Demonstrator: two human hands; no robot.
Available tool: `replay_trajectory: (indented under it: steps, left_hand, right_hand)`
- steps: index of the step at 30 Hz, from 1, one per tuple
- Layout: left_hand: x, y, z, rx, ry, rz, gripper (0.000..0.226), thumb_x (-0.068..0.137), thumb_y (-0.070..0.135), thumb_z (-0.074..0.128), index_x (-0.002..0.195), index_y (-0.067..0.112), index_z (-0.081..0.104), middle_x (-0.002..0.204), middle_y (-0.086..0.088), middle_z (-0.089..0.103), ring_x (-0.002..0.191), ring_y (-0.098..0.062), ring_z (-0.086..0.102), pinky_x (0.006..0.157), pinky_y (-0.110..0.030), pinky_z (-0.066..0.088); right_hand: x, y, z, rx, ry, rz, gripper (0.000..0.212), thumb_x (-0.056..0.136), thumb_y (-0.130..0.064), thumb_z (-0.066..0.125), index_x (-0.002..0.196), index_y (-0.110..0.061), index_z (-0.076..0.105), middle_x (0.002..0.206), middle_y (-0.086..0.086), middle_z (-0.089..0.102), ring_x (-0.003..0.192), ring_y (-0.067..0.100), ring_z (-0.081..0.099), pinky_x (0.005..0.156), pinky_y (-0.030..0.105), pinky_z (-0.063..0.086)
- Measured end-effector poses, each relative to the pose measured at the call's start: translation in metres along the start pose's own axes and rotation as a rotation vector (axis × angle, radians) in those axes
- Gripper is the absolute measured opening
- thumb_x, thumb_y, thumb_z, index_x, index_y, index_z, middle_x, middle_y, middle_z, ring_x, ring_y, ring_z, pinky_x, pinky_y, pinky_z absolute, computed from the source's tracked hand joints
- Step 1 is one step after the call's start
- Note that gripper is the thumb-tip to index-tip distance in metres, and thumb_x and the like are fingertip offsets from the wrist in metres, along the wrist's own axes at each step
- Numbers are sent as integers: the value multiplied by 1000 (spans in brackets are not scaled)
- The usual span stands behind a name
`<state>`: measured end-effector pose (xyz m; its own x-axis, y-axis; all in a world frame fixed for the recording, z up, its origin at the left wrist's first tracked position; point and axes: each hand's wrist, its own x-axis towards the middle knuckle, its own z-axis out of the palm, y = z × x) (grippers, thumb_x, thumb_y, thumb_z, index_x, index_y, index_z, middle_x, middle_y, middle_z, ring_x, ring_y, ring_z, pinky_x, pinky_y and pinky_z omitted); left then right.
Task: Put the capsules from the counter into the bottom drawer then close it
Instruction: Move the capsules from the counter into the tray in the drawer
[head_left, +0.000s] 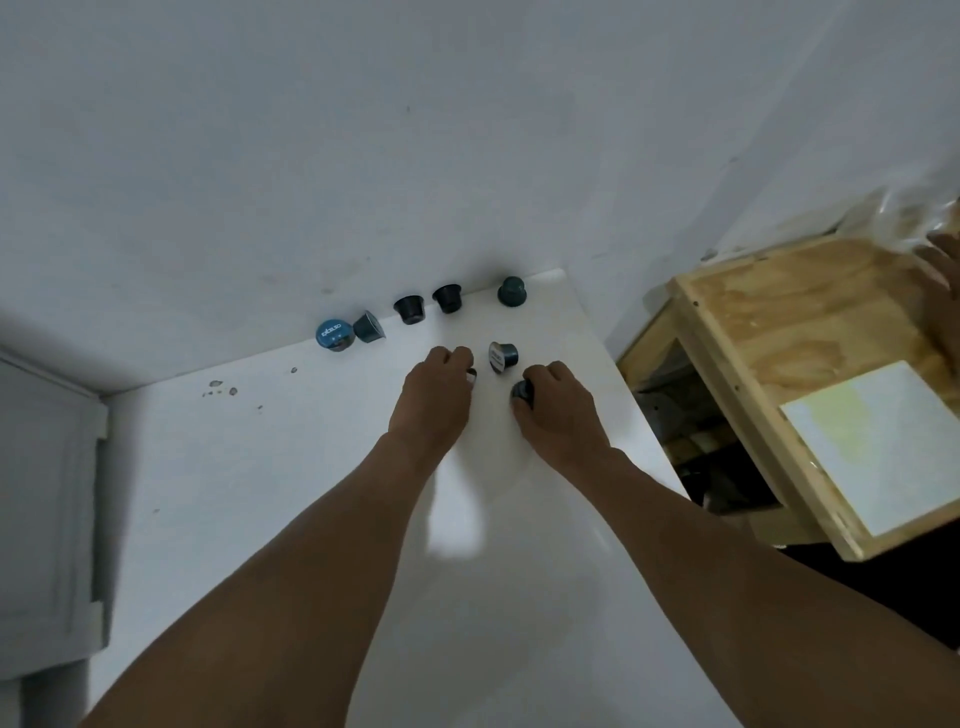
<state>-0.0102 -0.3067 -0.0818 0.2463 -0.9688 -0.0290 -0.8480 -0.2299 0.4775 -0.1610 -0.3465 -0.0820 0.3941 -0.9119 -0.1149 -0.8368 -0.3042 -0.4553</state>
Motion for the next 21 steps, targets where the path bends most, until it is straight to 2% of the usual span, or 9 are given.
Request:
replay_trajectory:
  steps: [4, 7, 9, 12, 15, 18, 21]
  left_hand:
    - [-33, -1, -12, -75, -19, -89, 29, 95, 8, 42, 118, 20, 55, 112, -4, 44, 79, -21, 50, 71, -23, 35]
    - [-56, 3, -28, -101, -20, -109, 31, 94, 5, 43, 116, 20, 59, 114, -3, 43, 84, -20, 53, 72, -21, 38]
    - [-71, 10, -44, -107, -1, -104, 27, 93, 6, 47, 113, 20, 59, 112, -4, 45, 84, -20, 53, 72, -23, 42]
    - [-93, 22, -74, -95, 31, -85, 27, 89, 6, 55, 111, 21, 56, 110, -3, 45, 85, -19, 52, 76, -27, 49]
    - [-111, 38, -108, -37, 85, -69, 27, 90, 9, 51, 115, 20, 54, 113, -6, 50, 93, -28, 57, 78, -31, 47]
    - [-135, 55, -145, -35, 153, -45, 29, 88, 9, 52, 115, 16, 47, 107, -6, 58, 88, -27, 57, 73, -29, 44]
    - [-166, 70, -179, -18, 246, -52, 22, 84, 13, 53, 104, 14, 43, 94, -4, 64, 79, -25, 57, 65, -31, 42]
  right_hand:
    - [-23, -9, -5, -8, -23, 36, 14, 93, -18, 49, 97, -6, 54, 96, 7, 51, 81, 27, 53, 68, 27, 32]
    - [-43, -24, -17, 24, -20, 25, 27, 94, -14, 45, 119, -12, 56, 108, 10, 52, 90, 32, 58, 76, 30, 40]
    - [-55, -37, -29, 28, -1, -11, 35, 95, -11, 42, 128, -15, 54, 112, 12, 51, 89, 33, 59, 81, 31, 44]
    - [-74, -63, -56, 36, 66, -82, 33, 93, -6, 43, 122, -11, 58, 104, 13, 50, 77, 32, 56, 72, 29, 44]
    - [-93, -83, -82, 86, 138, -172, 29, 78, 3, 56, 105, -8, 59, 90, 11, 48, 69, 28, 49, 64, 34, 51]
    - [-120, -108, -115, 104, 57, -149, 26, 85, -7, 55, 108, -17, 49, 108, 4, 41, 81, 26, 52, 76, 36, 51]
    - [-144, -124, -138, 129, 83, -203, 24, 88, -8, 51, 108, -19, 46, 110, 4, 41, 80, 26, 50, 76, 36, 48]
